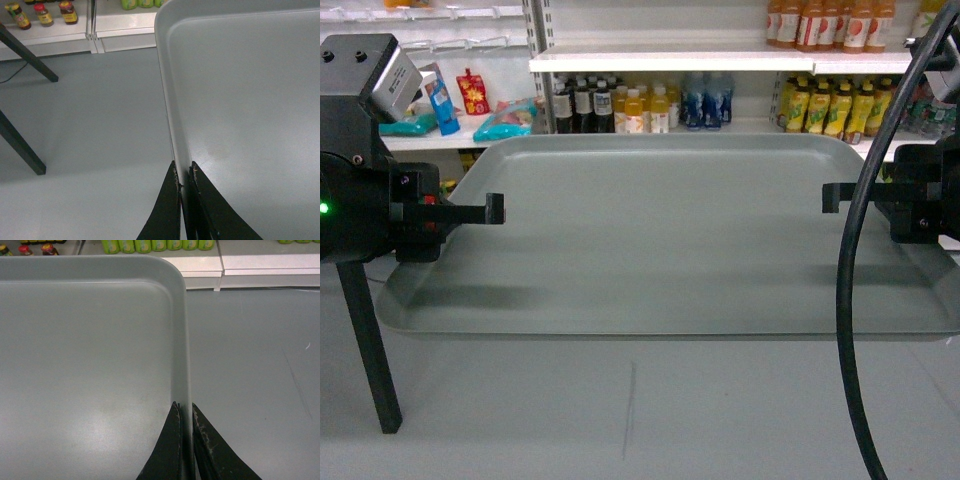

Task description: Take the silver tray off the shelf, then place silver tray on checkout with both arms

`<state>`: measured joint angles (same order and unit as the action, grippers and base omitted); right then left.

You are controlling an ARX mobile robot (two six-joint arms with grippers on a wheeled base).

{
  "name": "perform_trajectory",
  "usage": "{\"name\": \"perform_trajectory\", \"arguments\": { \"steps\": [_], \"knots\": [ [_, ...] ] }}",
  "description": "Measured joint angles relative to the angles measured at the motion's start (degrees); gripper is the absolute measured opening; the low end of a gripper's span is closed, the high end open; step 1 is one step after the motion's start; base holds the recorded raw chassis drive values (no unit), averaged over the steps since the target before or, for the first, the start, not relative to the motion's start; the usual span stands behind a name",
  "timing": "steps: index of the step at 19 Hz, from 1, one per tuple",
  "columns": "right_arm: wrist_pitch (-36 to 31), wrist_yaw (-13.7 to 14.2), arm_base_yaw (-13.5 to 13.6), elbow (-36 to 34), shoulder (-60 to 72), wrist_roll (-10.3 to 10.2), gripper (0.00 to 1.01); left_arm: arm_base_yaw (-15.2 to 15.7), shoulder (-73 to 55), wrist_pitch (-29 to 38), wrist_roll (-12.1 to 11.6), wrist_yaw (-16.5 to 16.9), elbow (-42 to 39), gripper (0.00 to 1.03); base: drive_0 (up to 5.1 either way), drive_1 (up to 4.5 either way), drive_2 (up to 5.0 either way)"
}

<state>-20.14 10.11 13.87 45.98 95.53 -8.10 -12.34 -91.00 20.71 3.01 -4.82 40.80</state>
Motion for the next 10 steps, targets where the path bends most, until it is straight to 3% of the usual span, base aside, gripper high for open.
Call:
{"name": "perform_trajectory", "arguments": {
  "steps": [6,10],
  "knots": [
    [-0.15,0.04,-0.02,-0.07,0.00,0.02,0.03,0.07,-0.02,-0.02,-0.02,0.00,0.00,0.03,0.1,-4.05,4.3],
    [0.00,0.11,0.00,-0.11,-0.02,0.00,0.03,0.07,0.02,-0.02,-0.02,-0.04,-0.09,0.03,0.0,0.00,0.0]
  ]
}}
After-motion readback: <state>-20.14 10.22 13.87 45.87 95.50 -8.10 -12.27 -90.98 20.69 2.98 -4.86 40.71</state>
